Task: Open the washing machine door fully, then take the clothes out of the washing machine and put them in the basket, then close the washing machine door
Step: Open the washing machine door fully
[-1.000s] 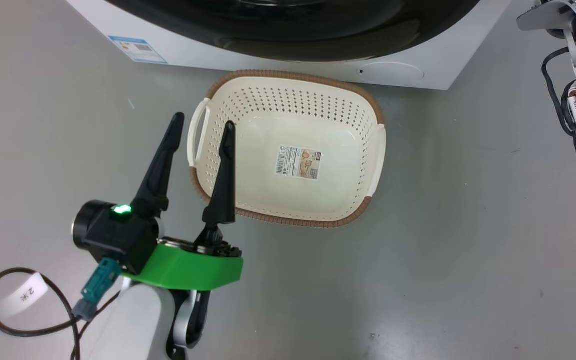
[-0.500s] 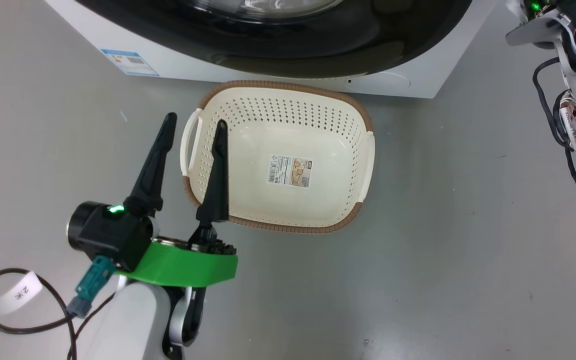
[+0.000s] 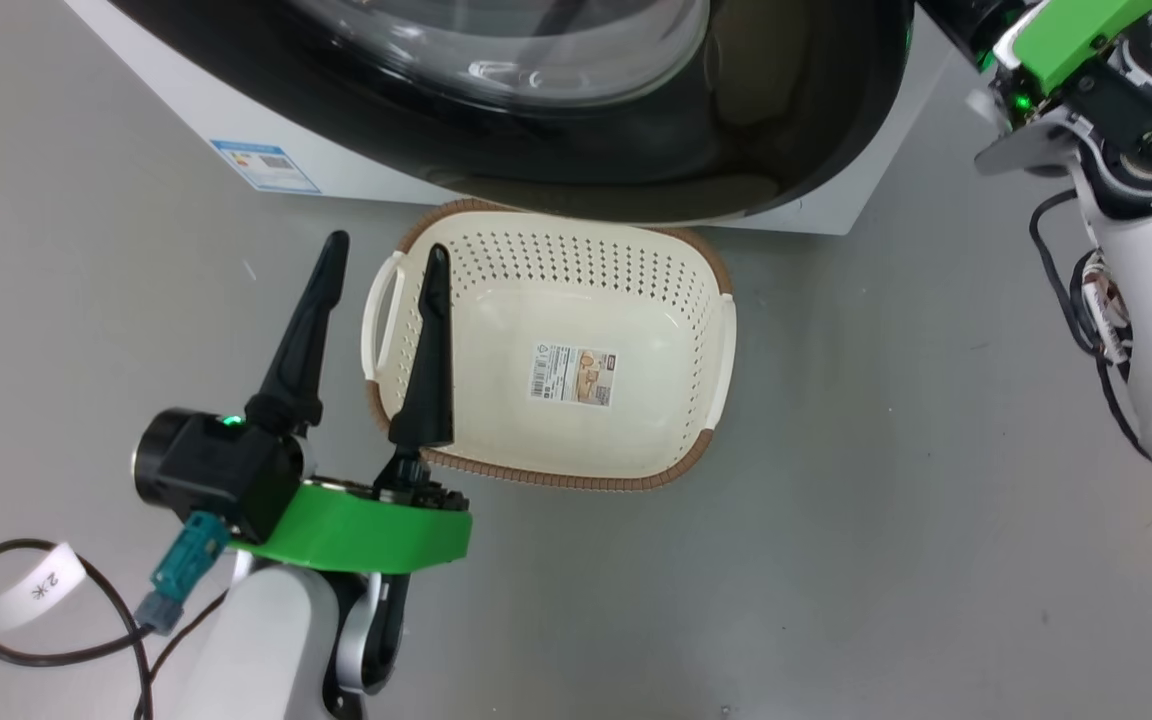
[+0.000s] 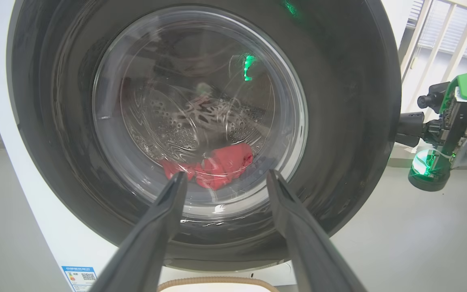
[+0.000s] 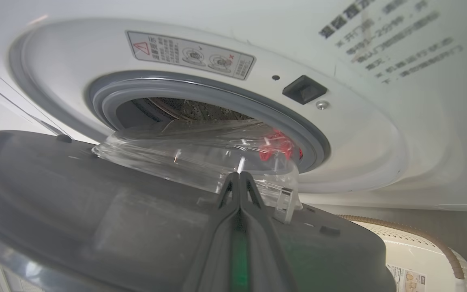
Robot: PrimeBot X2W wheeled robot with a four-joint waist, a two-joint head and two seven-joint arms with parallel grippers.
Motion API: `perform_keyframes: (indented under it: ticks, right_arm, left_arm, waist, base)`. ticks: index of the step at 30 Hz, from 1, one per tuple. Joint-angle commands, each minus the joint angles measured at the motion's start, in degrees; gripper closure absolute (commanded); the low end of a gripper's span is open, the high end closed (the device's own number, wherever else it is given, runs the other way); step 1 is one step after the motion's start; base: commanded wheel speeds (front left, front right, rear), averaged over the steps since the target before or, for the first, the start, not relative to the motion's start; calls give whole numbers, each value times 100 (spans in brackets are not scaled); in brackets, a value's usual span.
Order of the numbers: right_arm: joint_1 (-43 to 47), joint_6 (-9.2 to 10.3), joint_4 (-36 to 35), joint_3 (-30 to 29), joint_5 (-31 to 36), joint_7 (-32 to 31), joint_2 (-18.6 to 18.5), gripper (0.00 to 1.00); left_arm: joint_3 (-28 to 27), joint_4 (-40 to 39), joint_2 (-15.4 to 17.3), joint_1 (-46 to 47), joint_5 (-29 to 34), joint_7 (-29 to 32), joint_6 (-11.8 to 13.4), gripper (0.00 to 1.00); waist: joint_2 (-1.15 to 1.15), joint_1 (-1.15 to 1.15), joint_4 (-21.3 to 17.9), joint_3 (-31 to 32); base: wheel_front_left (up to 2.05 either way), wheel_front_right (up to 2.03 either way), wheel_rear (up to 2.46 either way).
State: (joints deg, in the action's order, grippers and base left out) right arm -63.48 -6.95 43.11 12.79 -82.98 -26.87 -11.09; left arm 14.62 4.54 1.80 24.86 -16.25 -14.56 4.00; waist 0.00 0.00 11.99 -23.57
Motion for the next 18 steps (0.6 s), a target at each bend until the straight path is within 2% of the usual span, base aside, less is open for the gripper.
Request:
perform_keyframes:
  ticks: [1,18]
  right_arm:
    - [133,-54,-323,161,-106,-116,408,100]
    - [1284,-54,-972,37,-407,-244,469,100]
  left_arm:
    - [-197,-99,108,-91,-49,-44,1,0]
    - [-166,89,108,-377,-57,-44,43,0]
  waist:
    - [0,0,6,84]
    - [0,0,101,742]
  base:
    - [0,0,0]
    - [0,0,0]
